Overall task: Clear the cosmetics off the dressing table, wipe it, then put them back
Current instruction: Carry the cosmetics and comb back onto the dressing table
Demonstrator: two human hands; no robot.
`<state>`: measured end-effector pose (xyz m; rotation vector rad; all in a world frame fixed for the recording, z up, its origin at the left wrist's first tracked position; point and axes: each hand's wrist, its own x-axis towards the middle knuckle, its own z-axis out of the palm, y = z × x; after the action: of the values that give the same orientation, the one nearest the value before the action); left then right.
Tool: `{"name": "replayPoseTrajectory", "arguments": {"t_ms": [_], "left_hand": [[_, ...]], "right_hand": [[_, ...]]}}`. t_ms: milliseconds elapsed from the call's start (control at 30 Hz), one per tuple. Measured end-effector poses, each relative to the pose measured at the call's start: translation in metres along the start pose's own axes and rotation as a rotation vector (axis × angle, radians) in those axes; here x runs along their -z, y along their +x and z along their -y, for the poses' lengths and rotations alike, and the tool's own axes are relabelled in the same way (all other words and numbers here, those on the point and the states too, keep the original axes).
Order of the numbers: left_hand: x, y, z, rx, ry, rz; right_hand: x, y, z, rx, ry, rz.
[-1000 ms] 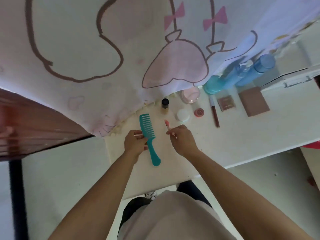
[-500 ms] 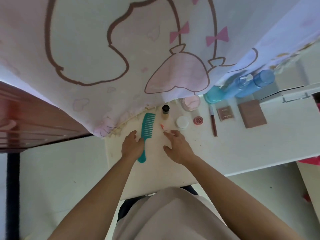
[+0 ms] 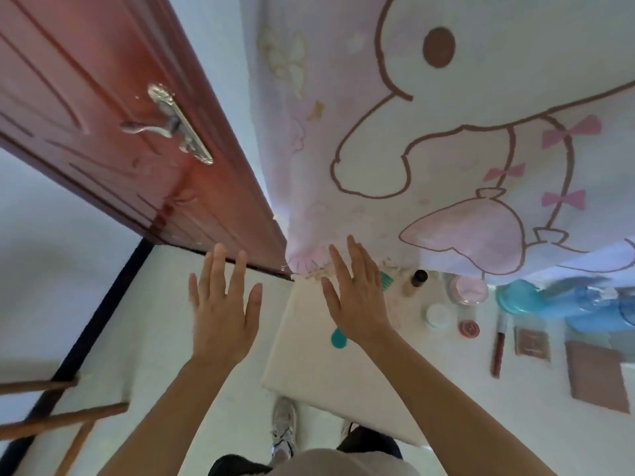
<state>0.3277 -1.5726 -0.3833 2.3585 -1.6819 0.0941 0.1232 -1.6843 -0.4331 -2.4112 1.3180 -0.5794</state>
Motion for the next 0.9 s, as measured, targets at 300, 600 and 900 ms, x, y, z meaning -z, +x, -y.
{"name": "replayPoseTrajectory", "arguments": {"t_ms": [300,600,900], "left_hand": [[0.135,-0.074,0.141,0.320,0.161,-0.198],[0.259,-0.293,0.341,0.606,0.331,-0.336],[0.313,-0.476,0.455,1.014,0.419,-0.415]], "right_hand": [[-0.028,0.041,0.196,0.370,0.088,-0.051],[-0.116,-0.029,0.507,0.720,0.220,0.032],[-0.197,-0.137,0.721,1.100,0.344,0.226]]}}
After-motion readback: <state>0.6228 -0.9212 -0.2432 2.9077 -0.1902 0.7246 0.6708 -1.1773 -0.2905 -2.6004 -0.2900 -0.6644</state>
